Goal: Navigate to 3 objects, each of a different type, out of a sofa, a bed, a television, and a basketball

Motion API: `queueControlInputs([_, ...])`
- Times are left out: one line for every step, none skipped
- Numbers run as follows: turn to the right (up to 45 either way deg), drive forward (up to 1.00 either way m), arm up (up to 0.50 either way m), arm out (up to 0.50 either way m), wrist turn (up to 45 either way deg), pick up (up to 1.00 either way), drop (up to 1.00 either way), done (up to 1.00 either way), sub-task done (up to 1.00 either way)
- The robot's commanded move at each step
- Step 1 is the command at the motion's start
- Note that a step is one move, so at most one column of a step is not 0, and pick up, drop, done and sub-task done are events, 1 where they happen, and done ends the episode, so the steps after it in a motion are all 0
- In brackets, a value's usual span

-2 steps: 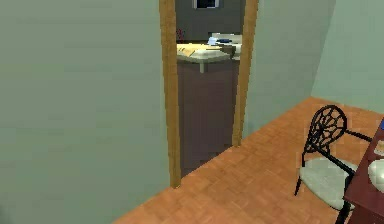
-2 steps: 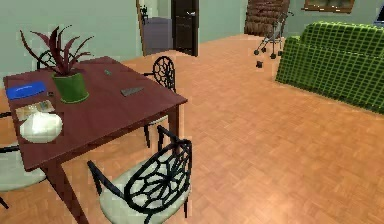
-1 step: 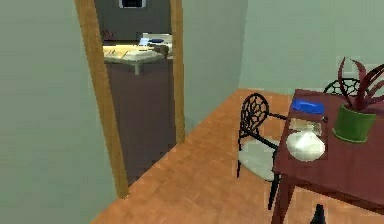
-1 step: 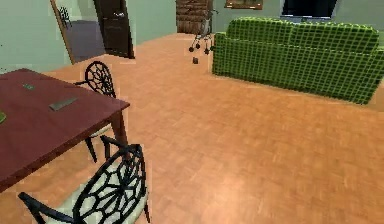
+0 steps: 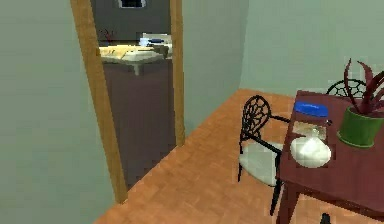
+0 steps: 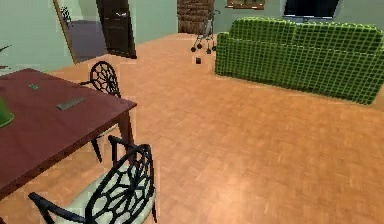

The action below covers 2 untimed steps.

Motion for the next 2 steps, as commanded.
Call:
queueControlInputs([-3.0, 0.0, 0.0, 0.0, 0.0, 0.0, 0.0, 0.0, 0.0])
queueControlInputs([0.0, 0.1, 0.0, 0.0, 0.0, 0.0, 0.0, 0.0, 0.0])
